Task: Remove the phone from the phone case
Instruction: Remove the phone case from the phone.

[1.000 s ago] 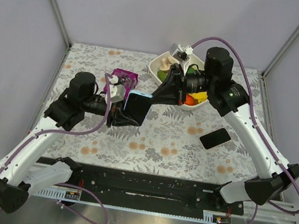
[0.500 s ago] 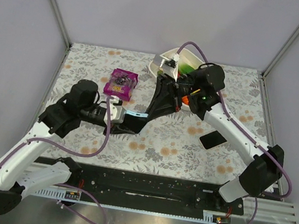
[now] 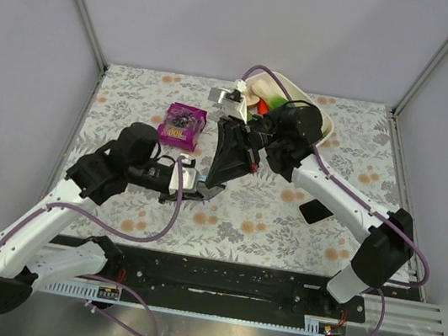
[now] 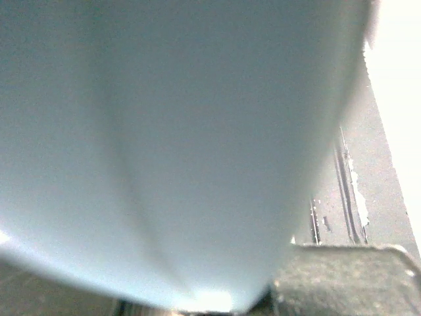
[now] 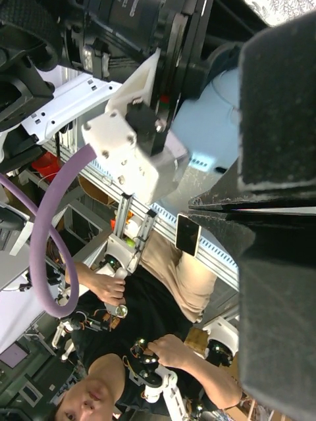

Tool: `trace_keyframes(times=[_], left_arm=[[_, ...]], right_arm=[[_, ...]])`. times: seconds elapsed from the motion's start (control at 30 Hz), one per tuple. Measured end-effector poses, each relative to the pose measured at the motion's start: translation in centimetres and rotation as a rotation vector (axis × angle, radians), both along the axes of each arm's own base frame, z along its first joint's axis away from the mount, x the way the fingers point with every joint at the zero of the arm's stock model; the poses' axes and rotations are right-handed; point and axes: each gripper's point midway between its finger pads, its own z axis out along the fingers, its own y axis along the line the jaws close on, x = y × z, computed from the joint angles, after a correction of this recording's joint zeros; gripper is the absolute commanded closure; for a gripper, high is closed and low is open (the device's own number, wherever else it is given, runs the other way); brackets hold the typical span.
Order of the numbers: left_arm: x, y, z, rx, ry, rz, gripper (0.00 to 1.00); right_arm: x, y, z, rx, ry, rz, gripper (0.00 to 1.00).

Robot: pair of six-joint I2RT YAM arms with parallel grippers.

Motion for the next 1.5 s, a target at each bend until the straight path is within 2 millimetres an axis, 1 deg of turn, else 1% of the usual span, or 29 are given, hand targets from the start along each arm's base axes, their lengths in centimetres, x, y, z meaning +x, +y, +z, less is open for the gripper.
trace_keyframes(times=[0.1,0.13,0.17,0.2,0.23,0.27,0.3,0.33,0.4,0.47,0.53,0.57,0.6,0.67,0.77,0.87,0.93,1.03,1.23,1.33,1.5], left_arm=[[0.5,0.2,-0.3,0.014,0.007,0.033,1.00],[0.6,0.2,-0.3,0.014,0.010,0.038,1.00],[0.7,0.3,-0.3,0.013,0.016,0.044,1.00],[0.8,0.4,-0.3,0.013,0.022,0.052,1.00],[0.9,0.5,-0.3,0.012,0.032,0.061,1.00],[1.0,0.6,-0.3,0.011,0.042,0.074,1.00],[1.1,0.6,-0.3,0.010,0.048,0.080,1.00],[1.2,0.8,-0.3,0.009,0.061,0.092,1.00],[1.3,0.9,-0.2,0.004,0.085,0.111,1.00],[1.4,0.9,-0.1,-0.004,0.111,0.126,1.00],[1.3,0.8,0.2,-0.017,0.144,0.136,1.00],[1.3,0.6,0.5,-0.025,0.160,0.139,1.00],[1.4,0.5,0.7,-0.034,0.171,0.142,1.00],[1.5,0.2,1.3,-0.051,0.197,0.147,1.00],[1.5,-0.2,2.1,-0.074,0.231,0.149,1.00],[1.5,-0.4,2.4,-0.085,0.258,0.159,1.00],[1.6,-0.5,2.5,-0.089,0.273,0.166,1.00],[1.6,-0.5,2.4,-0.089,0.296,0.174,1.00],[1.8,-0.8,2.1,-0.080,0.338,0.188,1.00],[1.9,-0.8,2.0,-0.077,0.344,0.190,1.00],[1.9,-0.8,2.0,-0.076,0.343,0.189,1.00]], right_arm=[[-0.1,0.1,0.0,-0.006,0.009,0.003,1.00],[0.0,0.1,0.0,-0.008,0.011,-0.001,0.96],[0.2,0.0,0.0,-0.011,0.014,-0.007,0.89],[0.6,-0.1,0.0,-0.012,0.015,-0.017,0.85],[1.1,-0.3,0.0,-0.015,0.018,-0.033,0.63],[1.9,-0.5,0.1,-0.015,0.019,-0.055,0.52],[2.6,-0.7,0.2,-0.018,0.025,-0.076,0.43],[3.7,-1.0,0.2,-0.014,0.028,-0.110,0.36],[5.3,-1.3,0.2,-0.012,0.040,-0.165,0.32],[7.0,-1.6,0.1,-0.012,0.059,-0.230,0.30],[8.1,-1.3,0.2,-0.020,0.074,-0.303,0.29],[8.8,-1.0,0.3,-0.014,0.055,-0.345,0.29],[9.6,-0.6,0.8,-0.012,0.026,-0.408,0.29],[10.2,-0.6,1.5,-0.003,-0.052,-0.483,0.29],[9.4,-1.5,1.9,-0.003,-0.148,-0.543,0.30],[8.5,-2.4,1.9,-0.015,-0.209,-0.571,0.30],[8.3,-2.6,1.6,-0.027,-0.231,-0.585,0.31],[8.5,-2.6,0.6,-0.067,-0.239,-0.603,0.30],[8.0,-1.4,-1.3,-0.133,-0.274,-0.606,0.31],[8.4,-1.2,-1.2,-0.138,-0.286,-0.614,0.32],[8.9,-0.8,-0.4,-0.130,-0.295,-0.622,0.36]])
